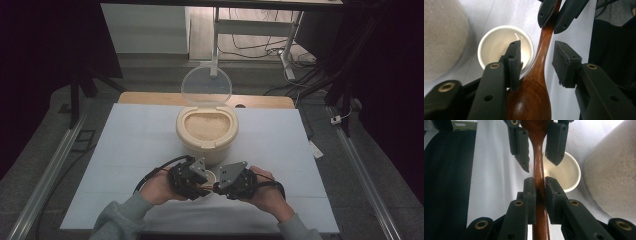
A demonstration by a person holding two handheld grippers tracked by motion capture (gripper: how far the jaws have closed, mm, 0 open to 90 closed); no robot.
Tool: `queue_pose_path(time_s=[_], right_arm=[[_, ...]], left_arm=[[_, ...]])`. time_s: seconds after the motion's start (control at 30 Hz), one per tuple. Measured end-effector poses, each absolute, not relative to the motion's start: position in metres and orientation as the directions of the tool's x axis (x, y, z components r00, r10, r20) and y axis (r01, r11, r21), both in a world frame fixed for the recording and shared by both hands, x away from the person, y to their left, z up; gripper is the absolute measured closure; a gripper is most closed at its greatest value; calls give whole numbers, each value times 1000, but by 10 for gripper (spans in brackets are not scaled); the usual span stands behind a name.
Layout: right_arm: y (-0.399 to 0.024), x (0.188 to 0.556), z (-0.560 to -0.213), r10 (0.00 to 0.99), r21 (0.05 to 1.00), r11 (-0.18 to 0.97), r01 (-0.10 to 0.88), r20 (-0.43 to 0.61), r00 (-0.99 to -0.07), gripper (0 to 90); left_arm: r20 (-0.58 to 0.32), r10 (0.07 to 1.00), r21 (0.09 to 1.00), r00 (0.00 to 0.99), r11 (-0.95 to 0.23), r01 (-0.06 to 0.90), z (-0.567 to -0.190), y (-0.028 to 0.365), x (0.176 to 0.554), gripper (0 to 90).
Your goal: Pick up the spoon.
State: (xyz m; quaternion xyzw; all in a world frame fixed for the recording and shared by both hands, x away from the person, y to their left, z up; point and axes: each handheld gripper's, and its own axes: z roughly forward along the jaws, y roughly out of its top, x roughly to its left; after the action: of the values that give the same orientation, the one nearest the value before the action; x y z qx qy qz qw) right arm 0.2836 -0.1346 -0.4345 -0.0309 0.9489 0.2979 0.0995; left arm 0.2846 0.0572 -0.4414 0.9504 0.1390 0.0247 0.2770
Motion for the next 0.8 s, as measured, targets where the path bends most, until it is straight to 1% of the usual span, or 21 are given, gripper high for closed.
queue_pose_path(time_s=[0.1, 0.37, 0.5, 0.63, 0.73, 0.8], right_arm=[[-134, 283, -435, -12, 560, 818, -131, -212, -977, 787], [-131, 279, -437, -50, 537, 825, -175, -239, -970, 784], [-129, 278, -439, -75, 523, 829, -199, -248, -966, 784], [-129, 277, -440, -67, 521, 833, -188, -242, -968, 776], [-133, 280, -438, -32, 573, 803, -164, -233, -972, 757], [-139, 284, -433, 33, 633, 766, -111, -211, -977, 703]], left_arm=[[-23, 272, 525, 962, -816, 243, -443, 57, 284, 656], [-42, 221, 509, 974, -834, 211, -447, 55, 282, 757], [-49, 210, 498, 977, -843, 206, -449, 53, 281, 775], [-30, 215, 497, 976, -844, 201, -450, 52, 279, 778], [-5, 229, 505, 973, -840, 200, -449, 54, 279, 780], [11, 245, 514, 970, -833, 205, -447, 56, 279, 780]])
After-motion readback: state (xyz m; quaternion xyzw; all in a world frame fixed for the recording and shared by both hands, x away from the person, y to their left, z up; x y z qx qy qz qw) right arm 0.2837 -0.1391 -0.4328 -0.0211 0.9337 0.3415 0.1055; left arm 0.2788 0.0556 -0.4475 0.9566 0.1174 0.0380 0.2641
